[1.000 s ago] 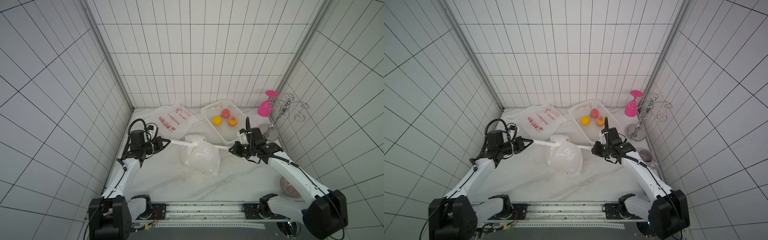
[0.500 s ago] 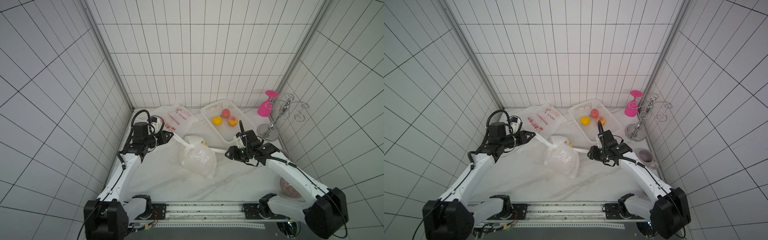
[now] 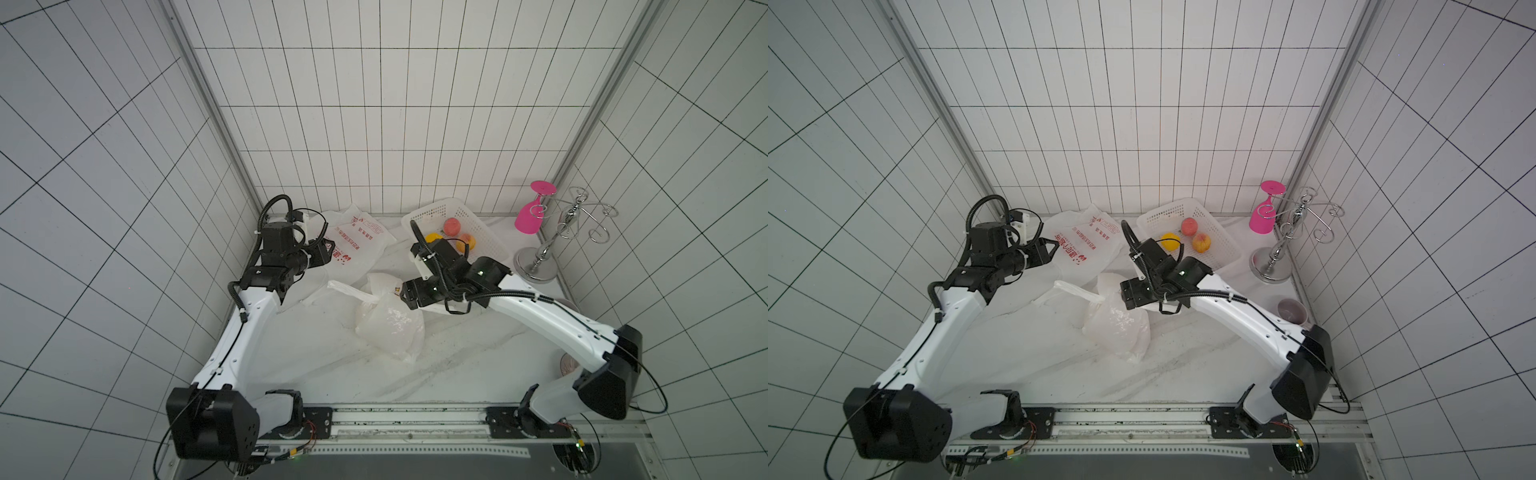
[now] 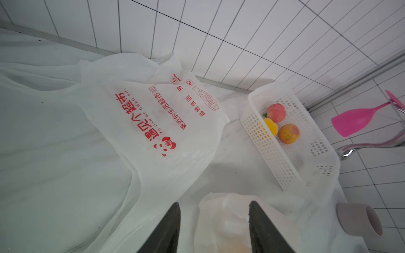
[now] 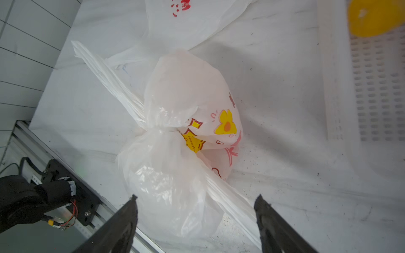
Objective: Place the peach into a plastic bag & tie a knot
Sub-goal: Pick up the plastic bag at the center of the board.
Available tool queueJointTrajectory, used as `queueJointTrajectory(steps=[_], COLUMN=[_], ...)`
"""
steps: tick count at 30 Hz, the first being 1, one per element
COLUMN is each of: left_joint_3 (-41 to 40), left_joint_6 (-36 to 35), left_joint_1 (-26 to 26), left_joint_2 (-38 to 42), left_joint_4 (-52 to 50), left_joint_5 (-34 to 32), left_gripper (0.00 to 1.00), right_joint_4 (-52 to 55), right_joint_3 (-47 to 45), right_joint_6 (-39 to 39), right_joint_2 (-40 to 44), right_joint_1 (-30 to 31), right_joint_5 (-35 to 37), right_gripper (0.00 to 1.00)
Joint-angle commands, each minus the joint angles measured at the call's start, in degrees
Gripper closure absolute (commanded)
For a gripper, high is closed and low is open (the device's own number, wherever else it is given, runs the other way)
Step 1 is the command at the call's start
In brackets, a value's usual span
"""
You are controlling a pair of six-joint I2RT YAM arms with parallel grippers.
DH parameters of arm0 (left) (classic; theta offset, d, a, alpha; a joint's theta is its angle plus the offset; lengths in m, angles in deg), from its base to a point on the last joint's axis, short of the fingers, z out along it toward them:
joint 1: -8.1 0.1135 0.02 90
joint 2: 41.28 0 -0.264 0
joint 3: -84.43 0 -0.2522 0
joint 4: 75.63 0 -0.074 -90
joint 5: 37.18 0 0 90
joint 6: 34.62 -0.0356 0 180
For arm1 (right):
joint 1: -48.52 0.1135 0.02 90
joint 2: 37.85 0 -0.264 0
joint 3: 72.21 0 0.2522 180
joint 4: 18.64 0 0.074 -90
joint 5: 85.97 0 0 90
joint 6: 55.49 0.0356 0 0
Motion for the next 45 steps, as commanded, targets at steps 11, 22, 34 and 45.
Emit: queueJointTrajectory(steps=[11, 22, 34, 45], left_joint_3=[10.48, 11.15, 19.28, 35.04], left_joint_6=[-9.74, -11.25, -9.91, -6.63], left_joint_1=[-4.7, -8.3, -5.62, -4.89], left_joint_2=[-27.38, -39.02, -34.71, -14.82], left_joint_4=[-10.61, -10.2, -12.04, -11.22], left_joint_5=[-19.63, -24.32, -20.34, -18.78], left_gripper=[0.29, 0.31, 1.0, 1.0], right_joint_4=[-2.0, -6.93, -16.72, -53.69], right_joint_3=[3.57, -1.8, -9.77, -8.15], right_joint_6=[-4.44, -2.86, 2.79, 15.35], right_joint_2=[-5.78, 1.39, 4.42, -11.06], right_joint_1=[-0.84, -6.55, -9.81, -3.17], right_joint_5=[3.97, -1.69, -8.96, -11.24], right_gripper=[0.69, 0.88, 0.95, 1.0])
